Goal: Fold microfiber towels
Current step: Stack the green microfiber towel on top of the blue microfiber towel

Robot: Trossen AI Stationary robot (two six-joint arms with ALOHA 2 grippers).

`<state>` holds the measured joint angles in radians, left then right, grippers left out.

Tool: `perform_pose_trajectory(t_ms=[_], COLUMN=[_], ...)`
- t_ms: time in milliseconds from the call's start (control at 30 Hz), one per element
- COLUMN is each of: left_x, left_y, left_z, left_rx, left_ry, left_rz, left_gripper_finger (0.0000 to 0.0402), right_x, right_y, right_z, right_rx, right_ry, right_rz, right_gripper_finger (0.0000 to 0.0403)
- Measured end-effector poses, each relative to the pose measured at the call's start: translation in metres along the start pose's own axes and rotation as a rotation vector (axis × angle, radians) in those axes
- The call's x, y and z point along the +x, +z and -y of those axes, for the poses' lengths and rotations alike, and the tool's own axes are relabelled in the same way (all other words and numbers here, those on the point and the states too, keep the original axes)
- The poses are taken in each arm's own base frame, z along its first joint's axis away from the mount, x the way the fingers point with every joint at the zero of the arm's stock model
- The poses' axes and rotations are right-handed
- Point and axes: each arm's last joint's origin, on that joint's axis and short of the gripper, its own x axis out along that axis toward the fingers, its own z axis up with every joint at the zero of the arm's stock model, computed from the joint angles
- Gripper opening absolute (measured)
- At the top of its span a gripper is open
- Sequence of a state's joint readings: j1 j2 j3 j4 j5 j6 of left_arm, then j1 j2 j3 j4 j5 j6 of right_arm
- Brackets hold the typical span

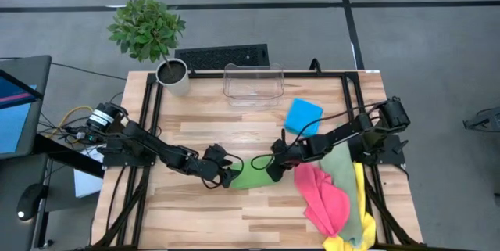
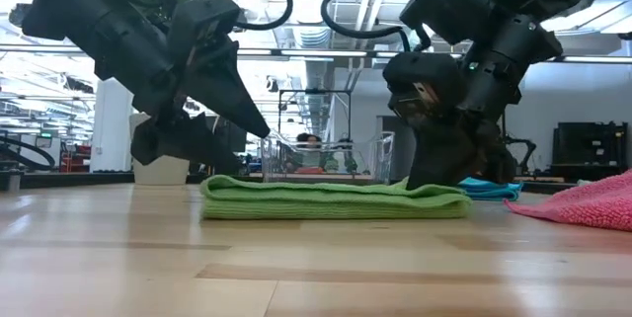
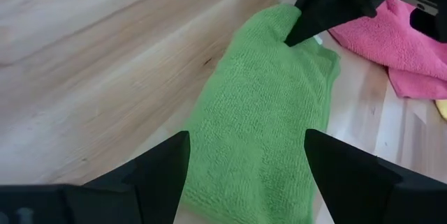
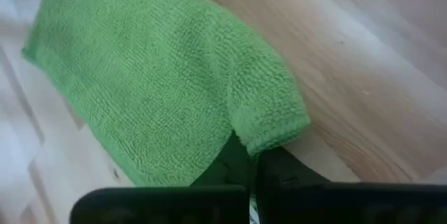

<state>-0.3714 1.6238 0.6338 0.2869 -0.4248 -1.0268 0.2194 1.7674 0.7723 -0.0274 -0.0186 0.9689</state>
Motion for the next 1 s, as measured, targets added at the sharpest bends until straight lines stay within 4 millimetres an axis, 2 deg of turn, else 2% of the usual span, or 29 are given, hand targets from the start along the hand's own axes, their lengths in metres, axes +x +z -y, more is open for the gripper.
perform_pose_trajectory(t_ms=[133,400,533,700,1000], left_x=[0.000,0.000,0.000,0.000,0.000], left_y=[-0.001,-0.001,-0.001,0.000,-0.001], left_z=[0.000,0.001,0.001,0.000,0.000], left_rx=[0.004,0.014,0.020,0.032,0.041], left_ry=[-0.014,-0.027,-0.018,-0.013,-0.004], left_rz=[-0.022,-0.040,-0.027,-0.020,-0.020], left_gripper_finger=[0.0275,0.0275,0.0275,0.0275,0.0275], right_x=[-0.019,-0.098,-0.129,-0.153,-0.176], right_y=[0.002,0.015,0.020,0.035,0.078], right_z=[0.004,0.031,0.053,0.072,0.073], right_rx=[-0.043,-0.075,-0.107,-0.178,-0.480], right_ry=[0.002,-0.120,-0.198,-0.313,-0.413], right_rz=[-0.065,-0.083,-0.090,-0.148,-0.198], right_gripper_finger=[0.0017,0.0017,0.0017,0.0017,0.0017])
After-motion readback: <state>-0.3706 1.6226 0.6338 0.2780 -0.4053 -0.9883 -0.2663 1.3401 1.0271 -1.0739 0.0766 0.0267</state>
